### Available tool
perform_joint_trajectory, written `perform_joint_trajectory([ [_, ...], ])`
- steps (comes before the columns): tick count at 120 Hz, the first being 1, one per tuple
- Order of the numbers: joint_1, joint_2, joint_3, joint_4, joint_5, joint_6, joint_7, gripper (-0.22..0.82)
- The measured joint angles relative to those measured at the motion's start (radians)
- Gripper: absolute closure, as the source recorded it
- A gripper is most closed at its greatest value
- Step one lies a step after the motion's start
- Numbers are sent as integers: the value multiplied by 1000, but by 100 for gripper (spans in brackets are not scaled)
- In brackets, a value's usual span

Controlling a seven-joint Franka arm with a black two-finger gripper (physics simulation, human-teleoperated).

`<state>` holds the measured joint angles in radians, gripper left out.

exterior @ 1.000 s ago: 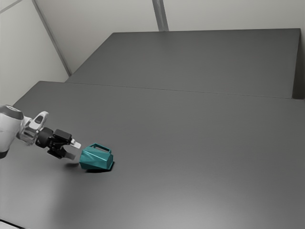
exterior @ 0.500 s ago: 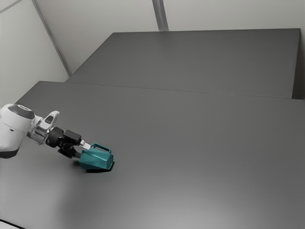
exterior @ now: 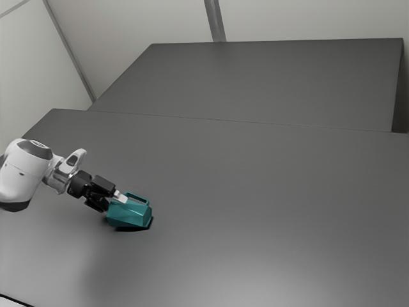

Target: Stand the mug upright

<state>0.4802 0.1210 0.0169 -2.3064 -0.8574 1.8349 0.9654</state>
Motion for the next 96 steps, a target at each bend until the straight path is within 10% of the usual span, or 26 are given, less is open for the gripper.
perform_joint_trajectory([
  [96,-11,-13,-6,-1,0,5,1,72],
])
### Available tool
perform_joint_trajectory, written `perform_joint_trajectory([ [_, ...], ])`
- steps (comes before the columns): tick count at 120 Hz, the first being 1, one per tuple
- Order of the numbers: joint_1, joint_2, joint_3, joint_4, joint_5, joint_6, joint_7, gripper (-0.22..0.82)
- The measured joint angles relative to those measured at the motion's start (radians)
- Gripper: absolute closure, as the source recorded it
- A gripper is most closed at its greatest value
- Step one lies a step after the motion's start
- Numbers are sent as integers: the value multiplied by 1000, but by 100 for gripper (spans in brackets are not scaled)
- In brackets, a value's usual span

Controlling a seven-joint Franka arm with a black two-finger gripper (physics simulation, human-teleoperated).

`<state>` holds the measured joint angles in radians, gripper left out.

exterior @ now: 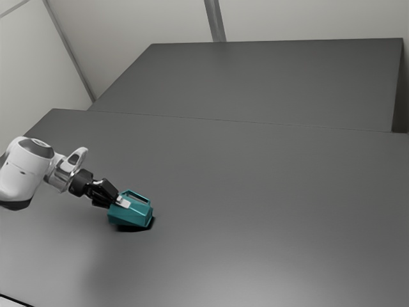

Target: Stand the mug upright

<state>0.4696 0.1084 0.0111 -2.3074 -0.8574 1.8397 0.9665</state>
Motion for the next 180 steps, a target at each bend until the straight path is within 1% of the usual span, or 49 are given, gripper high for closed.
perform_joint_trajectory([
  [22,-37,-65,-1,-1,0,1,-2,75],
  [51,-98,-142,2,1,21,19,-22,77],
  [64,-132,-166,2,10,108,45,-49,77],
  [79,-176,-179,1,35,259,87,-96,77],
  [100,-233,-178,7,65,417,143,-164,77],
  [104,-262,-175,21,72,436,151,-176,77],
  [108,-317,-169,60,84,459,158,-190,77],
  [114,-418,-156,143,101,488,166,-210,77],
  [121,-495,-146,201,115,528,173,-237,77],
  [126,-533,-143,227,128,566,177,-260,77],
  [132,-559,-143,239,135,607,182,-287,77],
  [138,-569,-145,238,136,649,195,-317,78],
  [144,-563,-146,222,136,688,206,-346,78],
  [165,-518,-144,139,129,778,250,-445,78],
  [180,-534,-162,125,106,823,277,-512,78],
])
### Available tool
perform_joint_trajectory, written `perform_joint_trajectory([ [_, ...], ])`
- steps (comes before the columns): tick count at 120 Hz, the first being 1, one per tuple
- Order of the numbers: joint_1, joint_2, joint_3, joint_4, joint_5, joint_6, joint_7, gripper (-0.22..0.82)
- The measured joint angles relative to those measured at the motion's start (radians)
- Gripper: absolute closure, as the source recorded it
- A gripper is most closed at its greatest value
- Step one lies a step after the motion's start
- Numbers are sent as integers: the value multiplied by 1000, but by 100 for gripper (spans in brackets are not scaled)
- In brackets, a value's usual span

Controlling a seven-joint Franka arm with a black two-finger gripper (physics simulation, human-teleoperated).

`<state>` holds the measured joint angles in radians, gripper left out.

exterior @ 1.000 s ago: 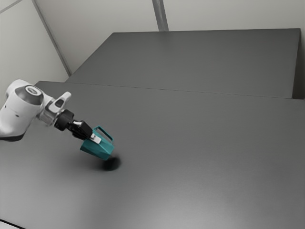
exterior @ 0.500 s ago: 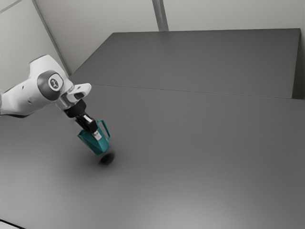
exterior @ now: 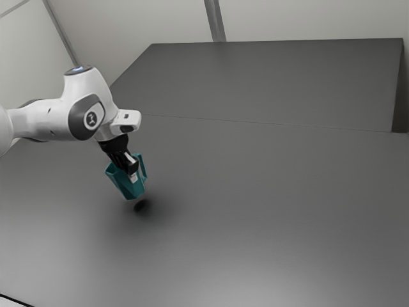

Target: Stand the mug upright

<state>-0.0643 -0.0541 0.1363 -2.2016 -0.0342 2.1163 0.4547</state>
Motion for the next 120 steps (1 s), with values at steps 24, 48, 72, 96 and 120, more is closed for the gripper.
perform_joint_trajectory([
  [24,-1,-56,-20,-63,30,31,-97,78],
  [48,-7,-96,-35,-118,51,60,-178,78],
  [72,-8,-128,-68,-155,60,77,-245,78],
  [96,-8,-138,-79,-202,63,96,-302,78],
  [120,-8,-136,-91,-240,72,150,-347,78],
])
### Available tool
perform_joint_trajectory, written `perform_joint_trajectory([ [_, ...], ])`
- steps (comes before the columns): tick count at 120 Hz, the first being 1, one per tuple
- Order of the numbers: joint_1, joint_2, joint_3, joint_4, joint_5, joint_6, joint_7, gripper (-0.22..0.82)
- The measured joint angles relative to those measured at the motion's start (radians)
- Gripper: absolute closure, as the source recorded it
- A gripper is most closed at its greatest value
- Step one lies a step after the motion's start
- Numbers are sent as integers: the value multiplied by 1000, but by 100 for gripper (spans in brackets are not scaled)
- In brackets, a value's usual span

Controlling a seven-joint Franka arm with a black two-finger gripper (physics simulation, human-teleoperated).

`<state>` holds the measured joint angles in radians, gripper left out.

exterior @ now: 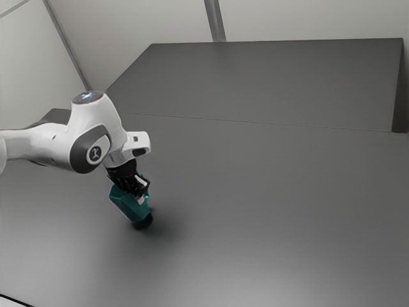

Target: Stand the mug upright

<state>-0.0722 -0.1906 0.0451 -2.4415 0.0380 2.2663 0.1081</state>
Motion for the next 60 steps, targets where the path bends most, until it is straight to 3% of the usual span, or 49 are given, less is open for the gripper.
perform_joint_trajectory([
  [60,-5,55,-4,-4,7,75,-68,78],
])
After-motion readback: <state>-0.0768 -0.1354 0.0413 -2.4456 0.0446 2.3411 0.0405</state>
